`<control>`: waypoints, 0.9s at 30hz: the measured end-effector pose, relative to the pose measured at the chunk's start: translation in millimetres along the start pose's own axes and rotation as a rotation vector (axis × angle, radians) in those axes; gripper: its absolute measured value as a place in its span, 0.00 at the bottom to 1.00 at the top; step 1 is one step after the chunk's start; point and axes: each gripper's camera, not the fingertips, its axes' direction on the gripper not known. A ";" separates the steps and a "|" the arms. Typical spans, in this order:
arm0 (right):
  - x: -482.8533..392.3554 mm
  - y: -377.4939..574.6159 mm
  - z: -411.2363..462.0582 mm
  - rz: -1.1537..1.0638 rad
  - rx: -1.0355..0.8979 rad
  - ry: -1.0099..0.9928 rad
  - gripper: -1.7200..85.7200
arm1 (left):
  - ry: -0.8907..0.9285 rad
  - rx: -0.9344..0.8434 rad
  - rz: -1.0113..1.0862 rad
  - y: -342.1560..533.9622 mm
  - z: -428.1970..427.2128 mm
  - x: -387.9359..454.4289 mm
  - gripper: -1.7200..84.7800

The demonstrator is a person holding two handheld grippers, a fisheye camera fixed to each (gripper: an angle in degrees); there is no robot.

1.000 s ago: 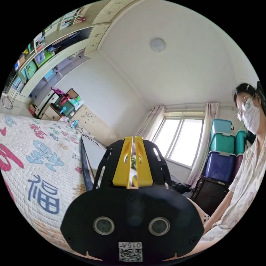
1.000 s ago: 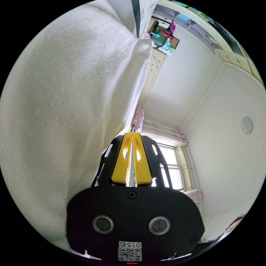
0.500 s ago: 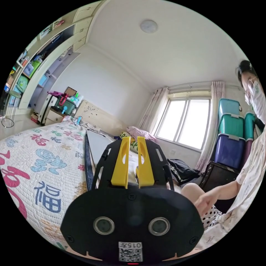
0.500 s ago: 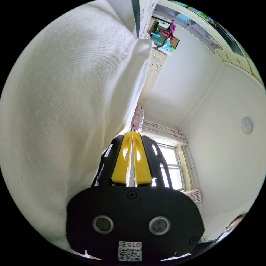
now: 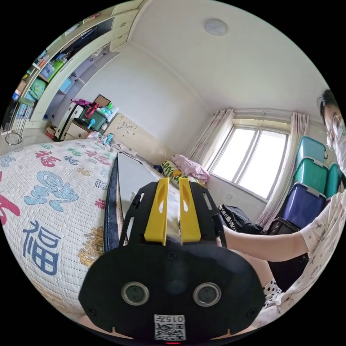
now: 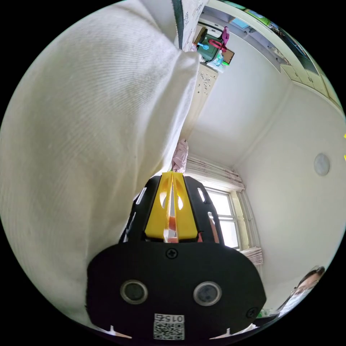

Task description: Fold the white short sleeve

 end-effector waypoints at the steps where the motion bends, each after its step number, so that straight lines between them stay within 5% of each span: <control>1: 3.9 2.1 -5.2 -0.009 0.013 -0.016 0.01 | 0.003 -0.011 -0.008 -4.5 2.7 -2.8 0.08; 6: 38.5 26.2 -20.0 0.083 0.072 -0.067 0.06 | 0.023 -0.025 -0.031 -23.7 10.6 -12.3 0.08; 11: 200.3 149.5 26.2 0.590 0.043 -0.680 0.05 | 0.066 -0.092 -0.054 -44.6 20.5 -15.6 0.08; 16: 282.6 302.9 70.3 0.928 0.058 -1.076 0.02 | 0.040 -0.238 0.072 -70.0 36.6 14.2 0.08; 18: 291.4 352.8 63.4 0.978 0.172 -1.254 0.01 | 0.018 -0.308 0.088 -80.4 46.8 17.8 0.09; 23: 280.3 464.4 10.0 0.985 0.849 -1.644 0.02 | -0.109 -0.407 0.103 -128.0 70.2 15.5 0.09; 27: 267.7 461.7 -27.2 0.874 0.820 -1.746 0.08 | -0.236 -0.518 0.104 -180.2 104.6 7.5 0.11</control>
